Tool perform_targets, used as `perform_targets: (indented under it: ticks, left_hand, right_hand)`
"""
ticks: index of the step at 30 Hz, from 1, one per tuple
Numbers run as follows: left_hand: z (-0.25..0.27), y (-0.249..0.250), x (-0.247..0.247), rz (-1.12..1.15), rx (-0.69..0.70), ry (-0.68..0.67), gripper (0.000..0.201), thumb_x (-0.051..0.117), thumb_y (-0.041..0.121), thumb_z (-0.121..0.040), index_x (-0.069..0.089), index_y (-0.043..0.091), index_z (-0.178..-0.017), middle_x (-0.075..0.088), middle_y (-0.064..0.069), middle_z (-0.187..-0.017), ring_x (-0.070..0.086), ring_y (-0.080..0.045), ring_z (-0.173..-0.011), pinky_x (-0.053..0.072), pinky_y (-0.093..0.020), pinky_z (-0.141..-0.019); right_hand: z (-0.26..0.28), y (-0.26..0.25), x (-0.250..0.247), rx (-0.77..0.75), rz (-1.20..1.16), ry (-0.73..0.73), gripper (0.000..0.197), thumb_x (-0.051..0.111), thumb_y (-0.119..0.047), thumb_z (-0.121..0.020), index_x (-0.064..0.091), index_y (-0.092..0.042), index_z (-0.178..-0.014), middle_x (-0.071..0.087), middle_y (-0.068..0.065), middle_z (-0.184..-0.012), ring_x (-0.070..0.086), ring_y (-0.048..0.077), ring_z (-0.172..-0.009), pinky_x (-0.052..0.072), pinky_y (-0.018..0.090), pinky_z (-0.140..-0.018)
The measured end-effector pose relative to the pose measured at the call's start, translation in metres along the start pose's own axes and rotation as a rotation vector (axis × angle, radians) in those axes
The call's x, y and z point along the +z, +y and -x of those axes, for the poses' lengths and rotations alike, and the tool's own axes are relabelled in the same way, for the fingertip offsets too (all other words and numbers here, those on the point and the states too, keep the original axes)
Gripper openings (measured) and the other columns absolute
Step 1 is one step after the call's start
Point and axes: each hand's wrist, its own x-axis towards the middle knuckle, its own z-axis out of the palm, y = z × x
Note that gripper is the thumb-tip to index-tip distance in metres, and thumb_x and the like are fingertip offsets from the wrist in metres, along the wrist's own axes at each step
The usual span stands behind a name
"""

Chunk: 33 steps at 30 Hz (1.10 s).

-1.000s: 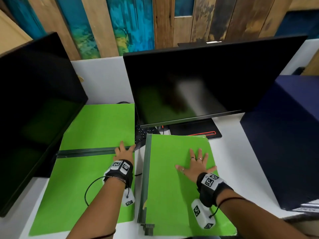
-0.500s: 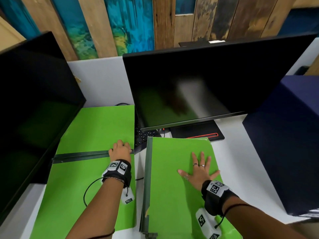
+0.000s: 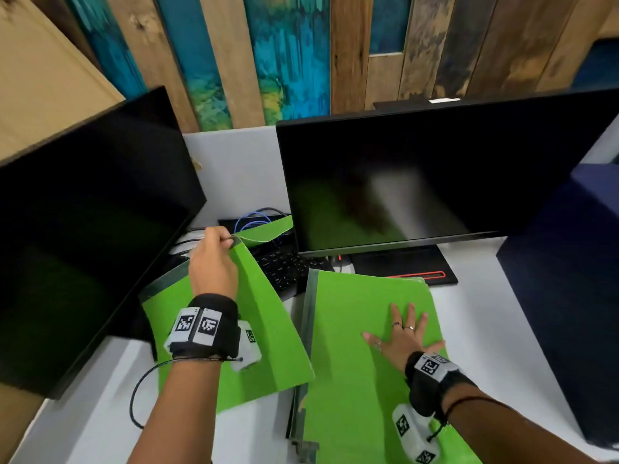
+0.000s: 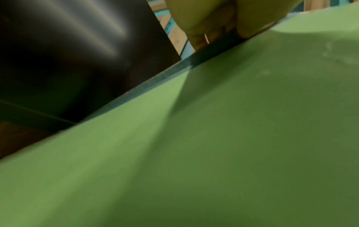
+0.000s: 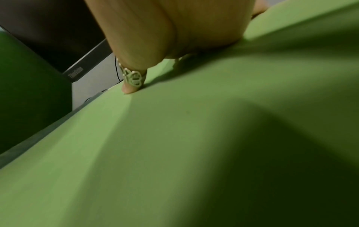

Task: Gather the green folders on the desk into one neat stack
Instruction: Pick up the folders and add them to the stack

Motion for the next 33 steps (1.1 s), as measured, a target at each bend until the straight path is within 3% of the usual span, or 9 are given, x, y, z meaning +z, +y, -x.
perform_targets:
  ticks: [4,7,14,18,20,26,29,31,33]
  left_hand:
    - [-0.011,0.028,-0.035,-0.011,0.094,0.130,0.028,0.041,0.000,-0.093,0.060,0.007,-0.112,0.066,-0.017,-0.104,0.057,-0.035,-0.099,0.038,-0.039,-0.087]
    - [-0.017,0.051,-0.062,-0.150,0.177,0.162,0.029,0.036,0.010,-0.097,0.061,0.010,-0.112,0.064,-0.017,-0.106,0.055,-0.036,-0.099,0.037,-0.043,-0.083]
    - [-0.015,0.088,-0.109,-0.218,0.171,0.368,0.033,0.031,0.023,-0.099,0.058,0.009,-0.113,0.064,-0.017,-0.103,0.058,-0.036,-0.098,0.038,-0.045,-0.074]
    - [-0.012,0.091,-0.121,-0.147,0.223,0.525,0.032,0.033,0.018,-0.096,0.060,0.004,-0.105,0.065,-0.017,-0.097,0.051,-0.027,-0.090,0.030,-0.037,-0.070]
    - [-0.009,0.094,-0.125,-0.083,0.212,0.558,0.032,0.033,0.015,-0.096,0.059,0.001,-0.104,0.065,-0.019,-0.097,0.054,-0.032,-0.089,0.029,-0.037,-0.069]
    - [0.003,0.103,-0.107,0.062,0.162,0.420,0.032,0.031,0.016,-0.098,0.056,-0.001,-0.109,0.064,-0.020,-0.096,0.060,-0.039,-0.087,0.029,-0.035,-0.066]
    - [0.008,0.100,-0.081,0.153,0.081,0.321,0.031,0.030,0.017,-0.100,0.054,0.000,-0.111,0.064,-0.022,-0.096,0.060,-0.039,-0.087,0.030,-0.035,-0.067]
    - [0.010,0.093,-0.058,0.193,-0.012,0.200,0.031,0.030,0.016,-0.100,0.053,-0.002,-0.112,0.063,-0.026,-0.099,0.059,-0.039,-0.091,0.033,-0.037,-0.072]
    - [0.012,0.080,-0.031,0.205,-0.118,0.030,0.032,0.030,0.015,-0.101,0.052,-0.007,-0.110,0.060,-0.031,-0.102,0.057,-0.040,-0.096,0.038,-0.039,-0.077]
  right_hand:
    - [0.001,-0.001,-0.003,0.002,-0.003,-0.002,0.099,0.036,-0.078,-0.076,-0.017,-0.031,-0.146,-0.028,0.003,-0.153,-0.023,0.033,-0.141,0.003,0.073,-0.104]
    - [0.002,0.000,-0.003,-0.010,-0.005,-0.003,0.097,0.033,-0.080,-0.075,-0.016,-0.034,-0.145,-0.028,0.003,-0.153,-0.023,0.034,-0.141,0.002,0.074,-0.104]
    - [0.003,0.004,-0.002,-0.042,-0.079,0.018,0.088,0.026,-0.082,-0.076,-0.008,-0.041,-0.146,-0.027,0.001,-0.154,-0.024,0.032,-0.141,-0.003,0.073,-0.103]
    - [0.003,0.004,-0.001,-0.050,-0.048,0.031,0.091,0.034,-0.079,-0.076,-0.010,-0.040,-0.146,-0.028,0.003,-0.153,-0.023,0.033,-0.141,0.000,0.073,-0.103]
    - [0.004,0.004,0.000,-0.053,-0.032,0.036,0.092,0.038,-0.076,-0.077,-0.011,-0.039,-0.146,-0.028,0.003,-0.153,-0.024,0.033,-0.141,0.002,0.073,-0.103]
    - [0.004,0.006,-0.001,-0.062,-0.052,0.041,0.091,0.041,-0.075,-0.078,-0.009,-0.040,-0.146,-0.026,0.002,-0.154,-0.023,0.032,-0.141,0.004,0.072,-0.104]
    - [0.004,0.012,-0.003,-0.082,-0.106,0.062,0.080,0.046,-0.062,-0.085,0.000,-0.040,-0.147,-0.018,-0.001,-0.157,-0.017,0.028,-0.144,0.005,0.068,-0.107]
    - [0.002,0.017,-0.011,-0.091,-0.162,0.111,0.066,0.048,-0.038,-0.092,0.014,-0.031,-0.148,-0.002,-0.001,-0.159,-0.005,0.024,-0.146,0.008,0.059,-0.112]
    - [-0.006,0.025,-0.017,-0.147,-0.200,0.135,0.054,0.048,-0.020,-0.093,0.030,-0.019,-0.145,0.015,0.004,-0.157,0.010,0.022,-0.145,0.010,0.040,-0.118]
